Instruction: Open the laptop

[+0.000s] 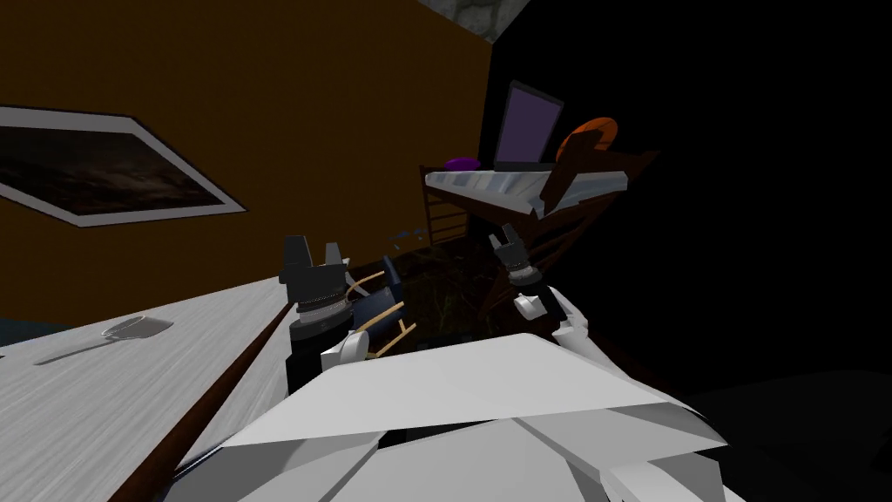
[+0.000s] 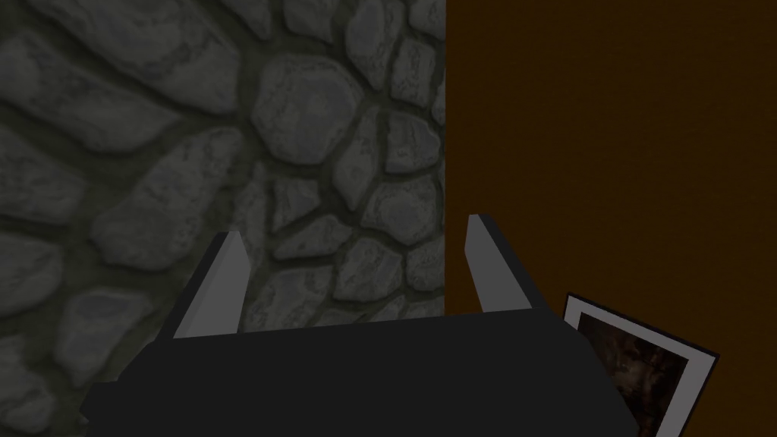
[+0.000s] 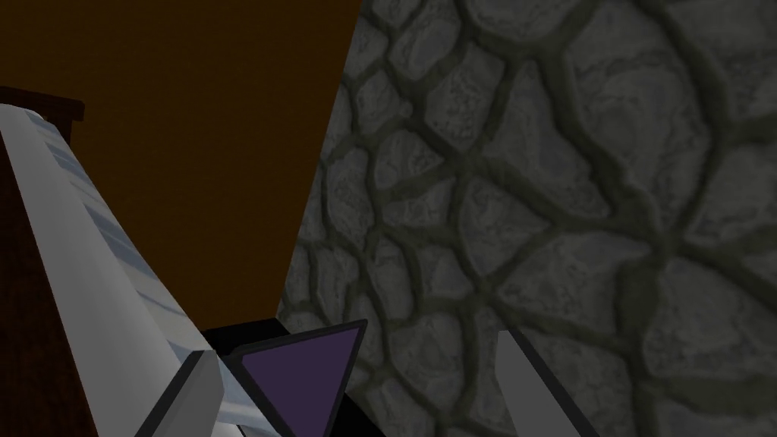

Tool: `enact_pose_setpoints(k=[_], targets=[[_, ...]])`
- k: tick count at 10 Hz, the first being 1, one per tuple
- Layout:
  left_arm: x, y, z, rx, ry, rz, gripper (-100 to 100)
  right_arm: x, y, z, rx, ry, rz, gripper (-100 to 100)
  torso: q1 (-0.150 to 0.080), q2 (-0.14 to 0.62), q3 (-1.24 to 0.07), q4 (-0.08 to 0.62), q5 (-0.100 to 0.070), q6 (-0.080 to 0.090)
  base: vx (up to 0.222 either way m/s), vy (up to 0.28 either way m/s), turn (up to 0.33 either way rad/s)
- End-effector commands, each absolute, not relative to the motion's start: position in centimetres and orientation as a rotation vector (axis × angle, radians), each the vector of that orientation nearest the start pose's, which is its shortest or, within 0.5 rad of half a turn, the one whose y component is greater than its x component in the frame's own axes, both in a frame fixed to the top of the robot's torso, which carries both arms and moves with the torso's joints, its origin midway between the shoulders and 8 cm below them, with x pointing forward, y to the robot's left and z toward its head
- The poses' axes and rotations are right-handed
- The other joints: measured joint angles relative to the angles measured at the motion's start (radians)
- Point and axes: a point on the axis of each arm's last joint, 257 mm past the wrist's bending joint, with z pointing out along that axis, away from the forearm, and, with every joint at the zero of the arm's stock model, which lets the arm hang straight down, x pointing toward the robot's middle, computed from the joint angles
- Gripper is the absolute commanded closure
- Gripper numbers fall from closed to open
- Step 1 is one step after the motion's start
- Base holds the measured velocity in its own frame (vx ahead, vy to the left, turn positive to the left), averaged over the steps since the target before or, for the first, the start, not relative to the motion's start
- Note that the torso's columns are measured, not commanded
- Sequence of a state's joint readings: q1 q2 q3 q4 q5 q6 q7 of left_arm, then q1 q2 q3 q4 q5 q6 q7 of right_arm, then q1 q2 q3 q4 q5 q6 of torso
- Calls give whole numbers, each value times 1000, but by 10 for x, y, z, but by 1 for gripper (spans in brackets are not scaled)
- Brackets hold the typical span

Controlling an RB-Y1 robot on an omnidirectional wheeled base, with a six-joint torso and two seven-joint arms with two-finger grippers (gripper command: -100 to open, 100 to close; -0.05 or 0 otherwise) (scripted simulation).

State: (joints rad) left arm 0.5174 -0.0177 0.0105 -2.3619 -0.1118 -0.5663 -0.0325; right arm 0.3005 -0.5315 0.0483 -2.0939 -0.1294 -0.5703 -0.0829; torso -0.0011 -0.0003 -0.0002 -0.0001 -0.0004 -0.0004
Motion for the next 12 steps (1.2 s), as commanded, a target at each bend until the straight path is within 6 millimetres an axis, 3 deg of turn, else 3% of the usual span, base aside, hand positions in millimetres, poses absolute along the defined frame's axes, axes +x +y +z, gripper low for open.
enact_pose_setpoints(k=[1, 12], targets=[[315, 265, 65, -480, 580, -1211, 0, 388, -230, 11, 300, 1001, 1483, -100, 0, 0, 0, 0, 0, 1, -11, 28, -7], [315, 265, 65, -480, 580, -1211, 0, 420, -236, -21, 124, 1277, 1359, -100, 1, 0, 0, 0, 0, -1, -14, 29, 145]])
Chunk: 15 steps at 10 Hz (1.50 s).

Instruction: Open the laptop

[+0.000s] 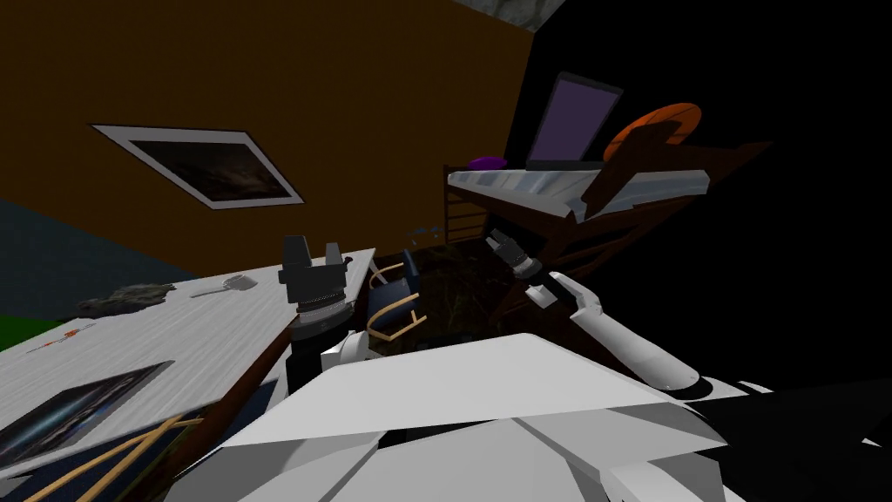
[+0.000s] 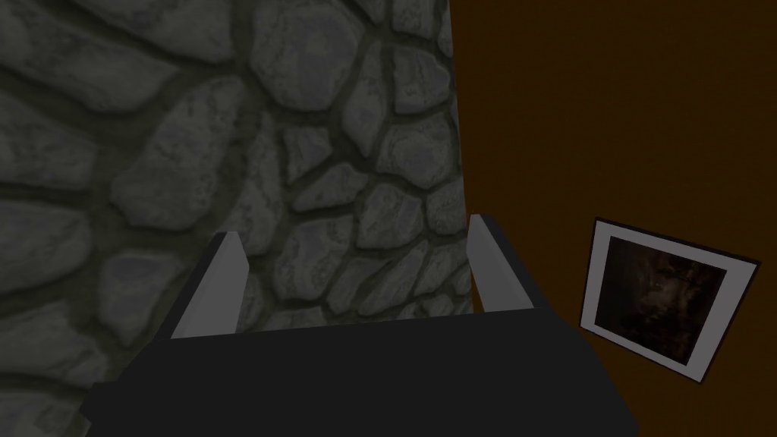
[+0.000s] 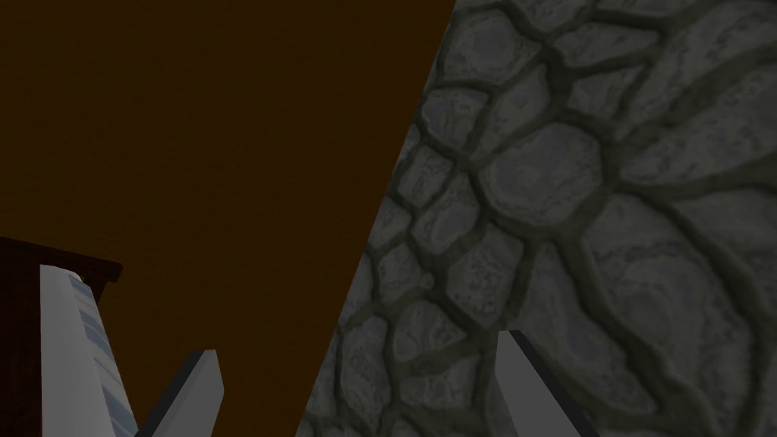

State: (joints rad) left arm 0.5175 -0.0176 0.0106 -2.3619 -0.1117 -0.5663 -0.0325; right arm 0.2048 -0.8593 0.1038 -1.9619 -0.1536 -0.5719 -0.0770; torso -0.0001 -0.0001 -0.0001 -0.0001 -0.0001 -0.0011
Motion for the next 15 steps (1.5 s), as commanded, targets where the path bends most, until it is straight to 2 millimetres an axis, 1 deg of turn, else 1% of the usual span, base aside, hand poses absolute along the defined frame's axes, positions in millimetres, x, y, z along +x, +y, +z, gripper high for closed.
enact_pose_setpoints(k=[1, 2, 3, 4, 5, 6, 7, 8, 9, 10, 11, 12, 14, 15], targets=[[315, 265, 65, -480, 580, -1210, 0, 420, -236, -21, 106, 1295, 1348, -100, 0, 0, 0, 0, 0, 2, -2, 5, -20], [315, 265, 65, -480, 580, -1210, 0, 429, -243, -29, 100, 1330, 1322, -100, -1, 0, 0, 0, 0, 2, -7, 18, 268], [315, 265, 65, -480, 580, -1211, 0, 429, -244, -30, 77, 1352, 1305, -100, 0, 0, 0, 0, 0, 0, -6, 9, 141], [315, 265, 65, -480, 580, -1210, 0, 429, -245, -30, 56, 1372, 1290, -100, 0, 0, 0, 0, 0, 2, -2, 3, -21], [315, 265, 65, -480, 580, -1210, 0, 438, -254, -38, 54, 1405, 1259, -100, 0, 0, 0, 0, 0, 2, -6, 11, 268], [315, 265, 65, -480, 580, -1211, 0, 438, -256, -37, 30, 1427, 1240, -100, 0, 0, 0, 0, 0, 0, -4, 0, 148], [315, 265, 65, -480, 580, -1210, 0, 438, -258, -37, 7, 1449, 1220, -100, 0, 0, 0, 0, 0, 2, 0, -1, -23], [315, 265, 65, -480, 580, -1210, 0, 447, -270, -45, 7, 1480, 1183, -100, 0, 0, 0, 0, 0, 2, -3, 4, 222], [315, 265, 65, -480, 580, -1211, 0, 447, -272, -44, -15, 1499, 1164, -100, 0, 0, 0, 0, 0, 0, -3, -4, 161], [315, 265, 65, -480, 580, -1210, 0, 447, -274, -43, -38, 1519, 1143, -100, 0, 0, 0, 0, 0, 2, 0, 0, 0], [315, 265, 65, -480, 580, -1210, 0, 456, -289, -49, -35, 1549, 1099, -100, 0, 0, 0, 0, 0, 2, -1, -1, 227], [315, 265, 65, -480, 580, -1211, 0, 456, -292, -48, -57, 1567, 1078, -100, 0, 0, 0, 0, 0, 0, -1, -8, 171], [315, 265, 65, -480, 580, -1210, 0, 456, -296, -45, -91, 1593, 1046, -100, 0, 0, 0, 0, 0, 2, 2, -3, -20], [315, 265, 65, -480, 580, -1210, 0, 465, -314, -49, -91, 1622, 991, -100, 0, 0, 0, 0, 0, 1, 2, 1, 264]])
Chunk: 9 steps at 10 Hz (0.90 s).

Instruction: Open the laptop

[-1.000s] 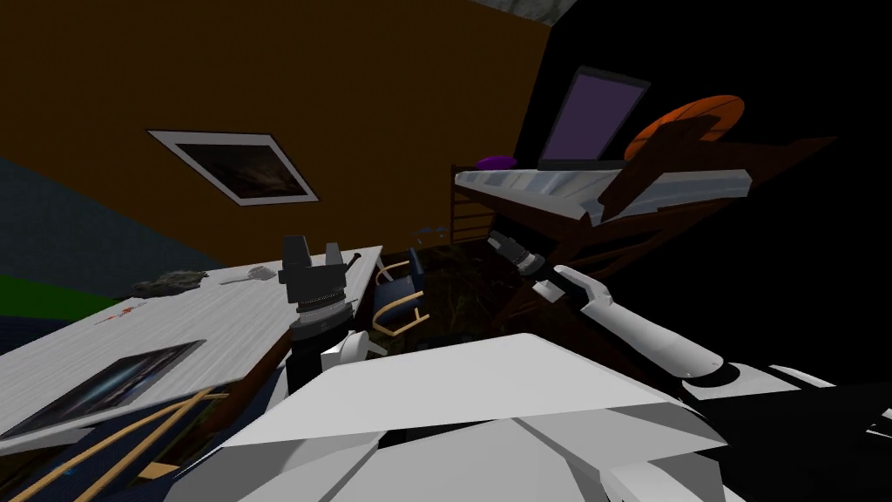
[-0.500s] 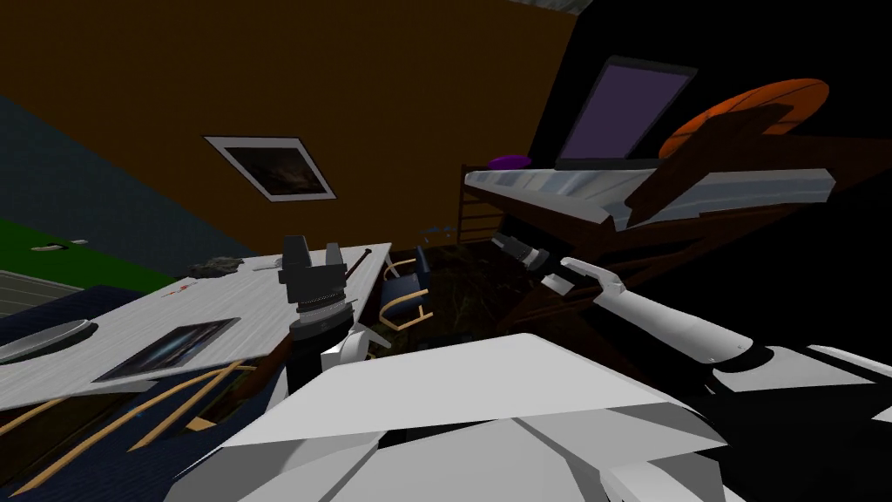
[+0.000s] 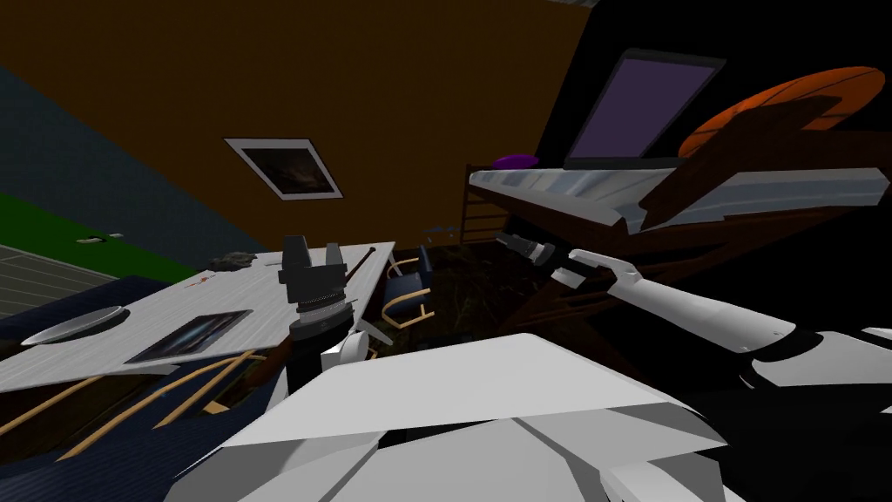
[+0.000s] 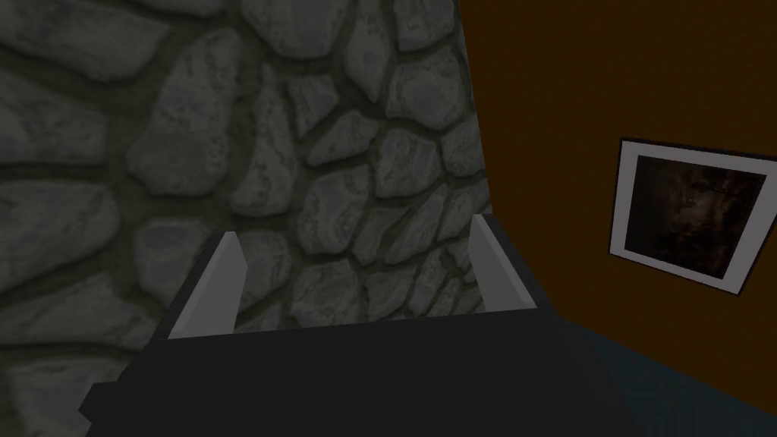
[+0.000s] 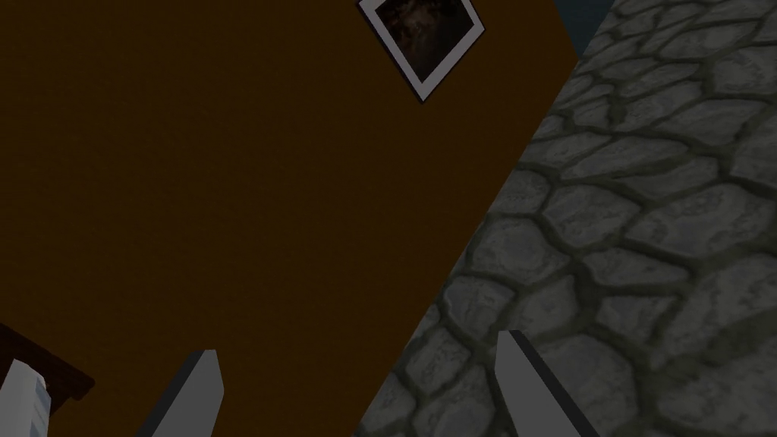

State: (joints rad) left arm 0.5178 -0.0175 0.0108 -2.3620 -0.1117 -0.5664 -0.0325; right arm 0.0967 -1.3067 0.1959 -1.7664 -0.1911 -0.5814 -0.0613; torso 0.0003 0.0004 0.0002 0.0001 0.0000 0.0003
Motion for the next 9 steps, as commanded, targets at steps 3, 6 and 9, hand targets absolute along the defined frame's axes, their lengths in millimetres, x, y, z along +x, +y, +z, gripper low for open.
enact_pose_setpoints(k=[3, 6, 9], targets=[[315, 265, 65, -480, 580, -1210, 0, 473, -339, -46, -129, 1676, 893, -100, -1, 0, 0, 0, 0, 1, 5, -6, 125], [315, 265, 65, -480, 580, -1210, 0, 474, -348, -37, -185, 1715, 825, -100, 0, 0, 0, 0, 0, 0, 6, -6, 31], [315, 265, 65, -480, 580, -1210, 0, 482, -378, -24, -229, 1761, 702, -100, 0, -1, -1, 0, 0, 0, 8, -6, 133]])
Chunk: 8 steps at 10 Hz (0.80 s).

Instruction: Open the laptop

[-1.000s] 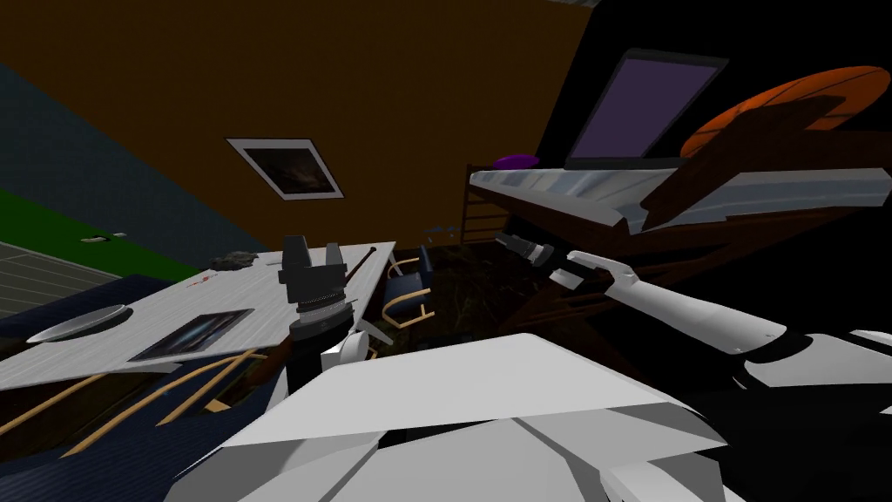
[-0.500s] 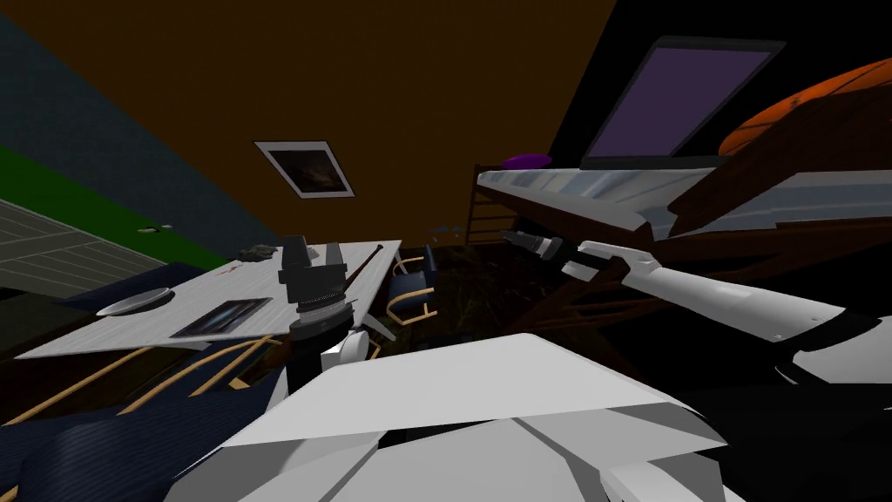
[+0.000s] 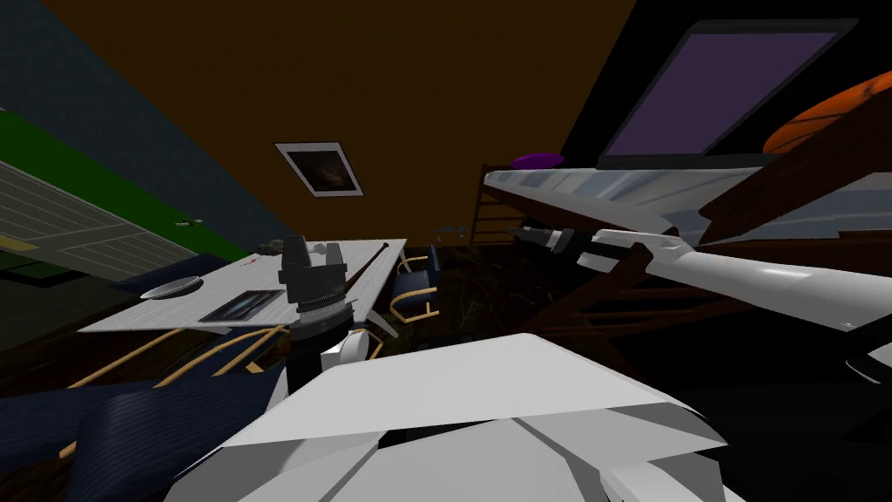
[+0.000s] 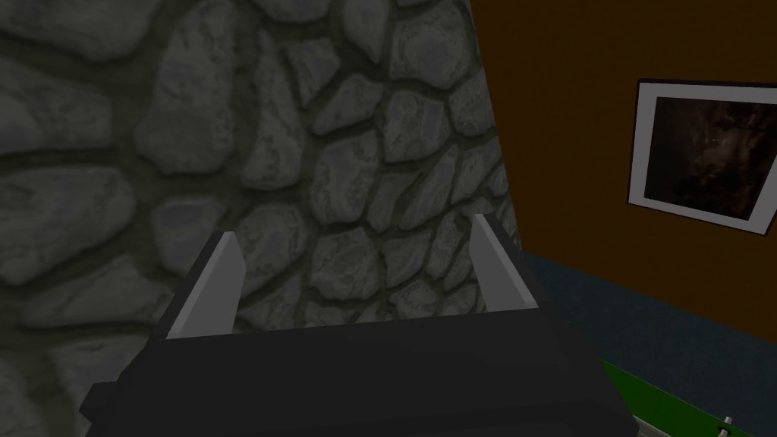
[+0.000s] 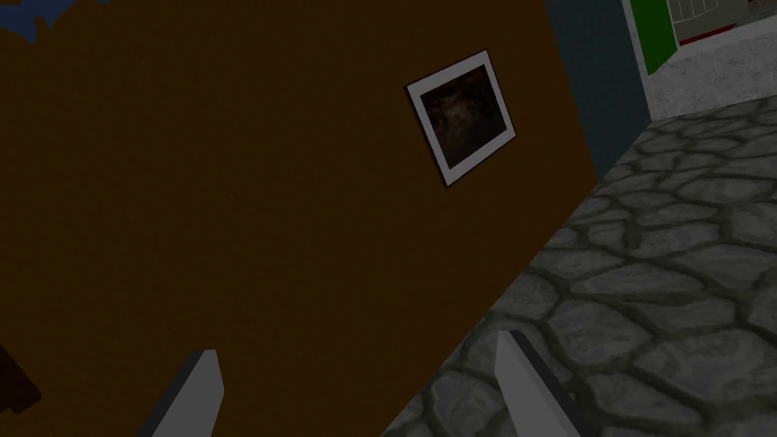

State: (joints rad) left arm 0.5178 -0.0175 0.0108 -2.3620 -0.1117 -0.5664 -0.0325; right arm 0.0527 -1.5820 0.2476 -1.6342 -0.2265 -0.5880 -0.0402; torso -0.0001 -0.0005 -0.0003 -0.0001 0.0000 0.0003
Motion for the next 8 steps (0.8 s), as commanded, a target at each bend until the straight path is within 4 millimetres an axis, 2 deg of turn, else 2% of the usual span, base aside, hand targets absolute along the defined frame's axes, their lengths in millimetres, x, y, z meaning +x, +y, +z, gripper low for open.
enact_pose_setpoints(k=[1, 2, 4, 5, 6, 8], targets=[[315, 265, 65, -480, 580, -1210, 0, 487, -398, -20, -224, 1772, 646, -100, 0, 0, 0, 0, 0, 0, 17, 0, 218], [315, 265, 65, -480, 580, -1210, 0, 488, -405, -15, -237, 1781, 613, -100, 0, 0, 0, 0, 0, -1, 18, -9, 150], [315, 265, 65, -480, 580, -1210, 0, 488, -410, -5, -273, 1799, 567, -100, 0, 1, 1, 0, 0, 0, 6, -5, -19], [315, 265, 65, -480, 580, -1210, 0, 493, -434, 4, -267, 1806, 497, -100, 0, 2, 1, 0, 0, 0, 12, 1, 200], [315, 265, 65, -480, 580, -1210, 0, 493, -437, 11, -287, 1815, 465, -100, 1, 1, 0, 0, 0, -1, 16, -8, 158], [315, 265, 65, -480, 580, -1210, 0, 493, -440, 20, -314, 1826, 429, -100, 0, 1, 0, 0, 0, 0, 7, -5, -6]])
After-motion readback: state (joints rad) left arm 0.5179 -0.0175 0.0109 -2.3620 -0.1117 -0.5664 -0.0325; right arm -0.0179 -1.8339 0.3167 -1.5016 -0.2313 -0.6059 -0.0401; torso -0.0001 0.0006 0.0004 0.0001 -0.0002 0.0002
